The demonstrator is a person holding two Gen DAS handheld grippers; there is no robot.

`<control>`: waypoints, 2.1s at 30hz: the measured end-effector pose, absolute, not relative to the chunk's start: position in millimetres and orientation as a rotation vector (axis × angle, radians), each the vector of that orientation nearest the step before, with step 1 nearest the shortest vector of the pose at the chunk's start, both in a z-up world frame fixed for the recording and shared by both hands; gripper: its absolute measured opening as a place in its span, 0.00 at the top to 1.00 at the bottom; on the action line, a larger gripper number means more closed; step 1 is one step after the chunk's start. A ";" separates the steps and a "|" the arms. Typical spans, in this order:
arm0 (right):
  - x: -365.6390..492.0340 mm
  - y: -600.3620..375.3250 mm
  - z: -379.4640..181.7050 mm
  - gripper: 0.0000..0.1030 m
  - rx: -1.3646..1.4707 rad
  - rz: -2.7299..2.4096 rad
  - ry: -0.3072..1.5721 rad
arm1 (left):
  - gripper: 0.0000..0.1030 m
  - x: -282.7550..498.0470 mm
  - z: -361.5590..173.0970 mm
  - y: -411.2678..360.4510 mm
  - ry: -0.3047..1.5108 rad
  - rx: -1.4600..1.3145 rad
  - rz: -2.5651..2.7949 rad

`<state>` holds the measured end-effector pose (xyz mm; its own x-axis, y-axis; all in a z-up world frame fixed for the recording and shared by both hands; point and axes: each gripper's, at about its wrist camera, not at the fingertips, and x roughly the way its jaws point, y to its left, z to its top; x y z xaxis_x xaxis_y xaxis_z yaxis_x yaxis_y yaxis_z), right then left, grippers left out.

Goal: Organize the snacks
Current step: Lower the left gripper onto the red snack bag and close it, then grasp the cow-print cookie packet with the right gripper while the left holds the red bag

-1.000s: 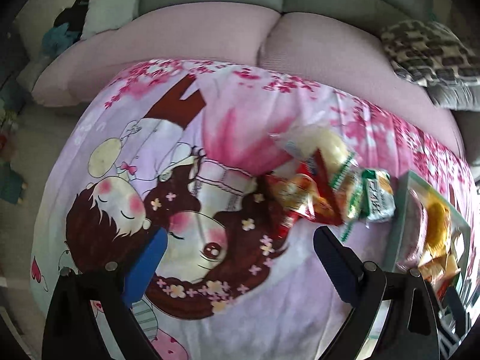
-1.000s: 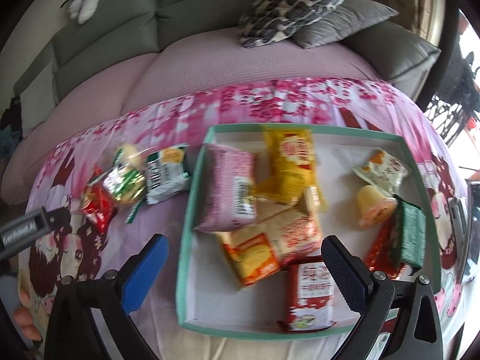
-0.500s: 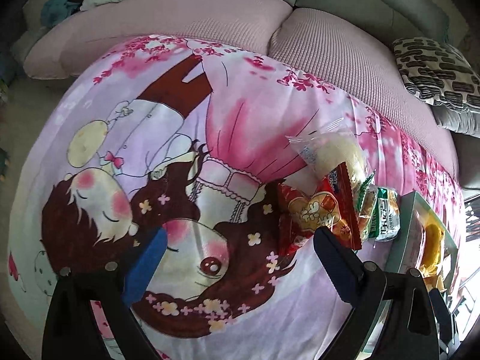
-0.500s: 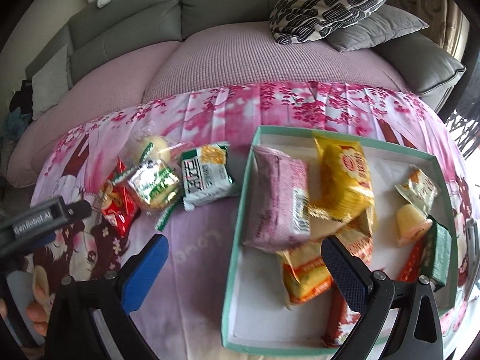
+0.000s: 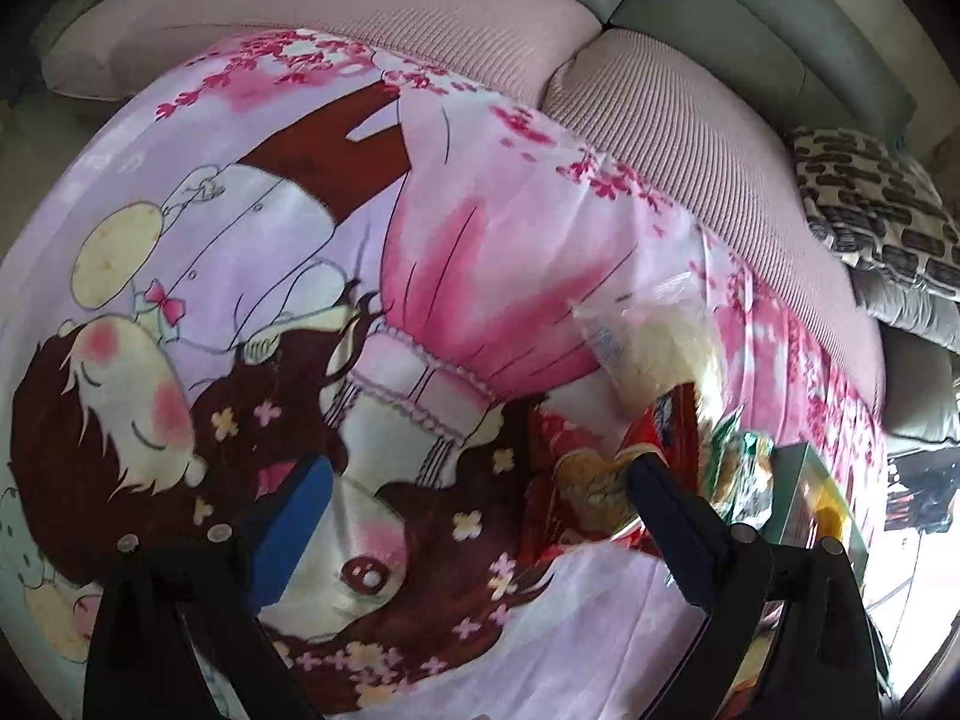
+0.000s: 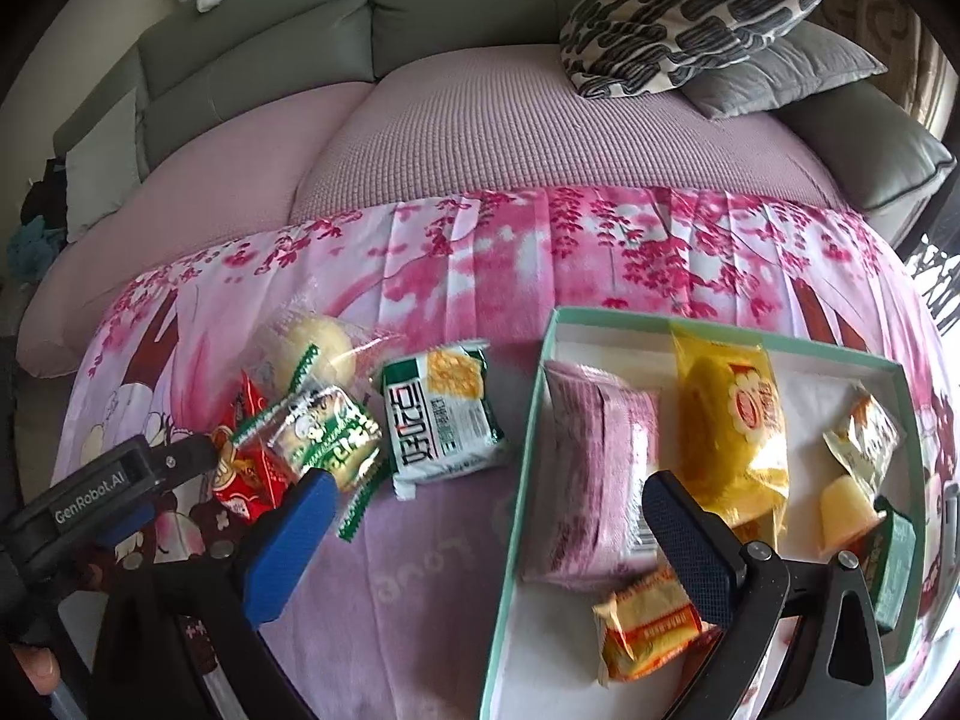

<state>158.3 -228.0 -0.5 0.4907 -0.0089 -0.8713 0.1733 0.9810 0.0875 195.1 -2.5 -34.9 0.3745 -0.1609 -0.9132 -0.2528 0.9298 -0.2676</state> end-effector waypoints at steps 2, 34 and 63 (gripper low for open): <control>160.3 -226.9 -4.3 0.00 0.168 -0.111 1.062 | 0.04 198.0 -35.5 -6.2 1.182 -0.391 0.046; 166.6 -226.0 -20.4 0.00 0.183 -0.111 1.101 | 0.46 202.7 -39.9 -43.8 1.164 -0.335 -0.145; 195.9 -181.9 -13.1 0.05 0.271 0.050 1.205 | 0.42 176.6 -32.3 18.8 1.166 -0.233 0.165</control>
